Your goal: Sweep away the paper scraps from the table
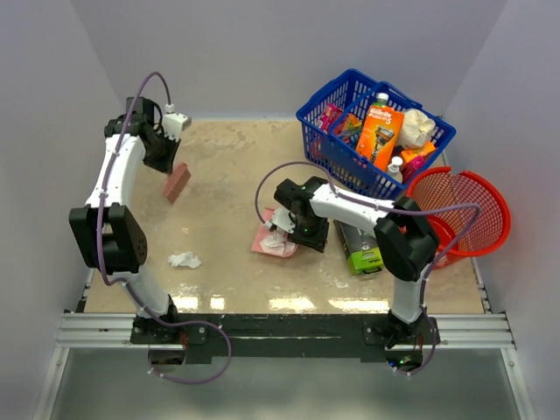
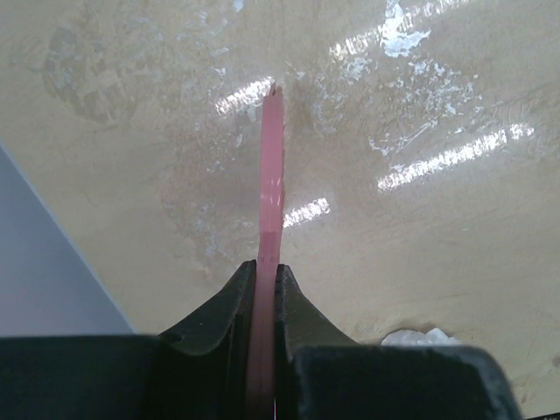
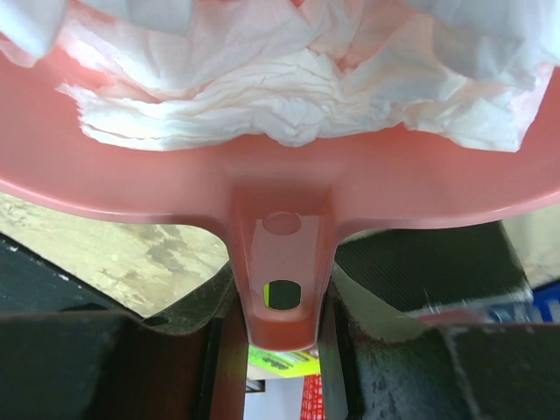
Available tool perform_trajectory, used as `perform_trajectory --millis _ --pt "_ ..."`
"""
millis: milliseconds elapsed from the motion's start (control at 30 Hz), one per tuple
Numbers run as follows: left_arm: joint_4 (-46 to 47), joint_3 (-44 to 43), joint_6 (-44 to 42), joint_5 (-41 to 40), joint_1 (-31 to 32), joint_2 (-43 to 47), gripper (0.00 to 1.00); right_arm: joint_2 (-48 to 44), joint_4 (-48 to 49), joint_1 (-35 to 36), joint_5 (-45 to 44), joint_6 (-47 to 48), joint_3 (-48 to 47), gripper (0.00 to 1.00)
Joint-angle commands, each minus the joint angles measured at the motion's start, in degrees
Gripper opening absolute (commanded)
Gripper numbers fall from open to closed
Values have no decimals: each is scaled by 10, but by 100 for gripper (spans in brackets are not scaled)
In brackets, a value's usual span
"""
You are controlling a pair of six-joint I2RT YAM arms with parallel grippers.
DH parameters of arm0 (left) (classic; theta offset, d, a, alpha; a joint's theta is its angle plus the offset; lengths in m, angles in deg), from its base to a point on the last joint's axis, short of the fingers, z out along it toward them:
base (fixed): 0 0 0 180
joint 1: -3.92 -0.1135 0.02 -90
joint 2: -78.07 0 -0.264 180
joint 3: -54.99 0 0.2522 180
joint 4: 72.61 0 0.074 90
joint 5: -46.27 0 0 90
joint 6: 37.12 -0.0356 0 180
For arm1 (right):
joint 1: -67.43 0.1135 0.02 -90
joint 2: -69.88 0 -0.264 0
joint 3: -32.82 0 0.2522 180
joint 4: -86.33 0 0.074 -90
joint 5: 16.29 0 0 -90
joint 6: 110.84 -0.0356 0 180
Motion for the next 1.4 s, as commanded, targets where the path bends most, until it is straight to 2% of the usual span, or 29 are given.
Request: perform_trajectory --millis 0,167,267,467,700,1033,1167,1367 --pt "19 20 15 17 -2 5 0 -56 5 -7 -4 -8 -38 0" --pt "19 24 38 46 -1 -8 0 -84 -3 -28 29 -28 -100 0" --pt "17 22 48 60 -1 -14 0 -72 -25 -68 72 -53 -196 0" --pt "16 15 54 74 -1 -30 0 -46 -48 -128 66 -51 -338 0" --pt "19 2 69 119 -2 -42 0 -29 -68 -209 41 -78 -463 0" --pt "4 -30 65 216 34 -72 0 -63 -48 -311 -7 -100 -471 0" --pt "12 -31 44 174 86 -78 0 -87 -63 -364 -10 -96 -473 0" --pt "35 -56 42 175 144 -101 0 -137 -81 -444 -27 -83 -434 0"
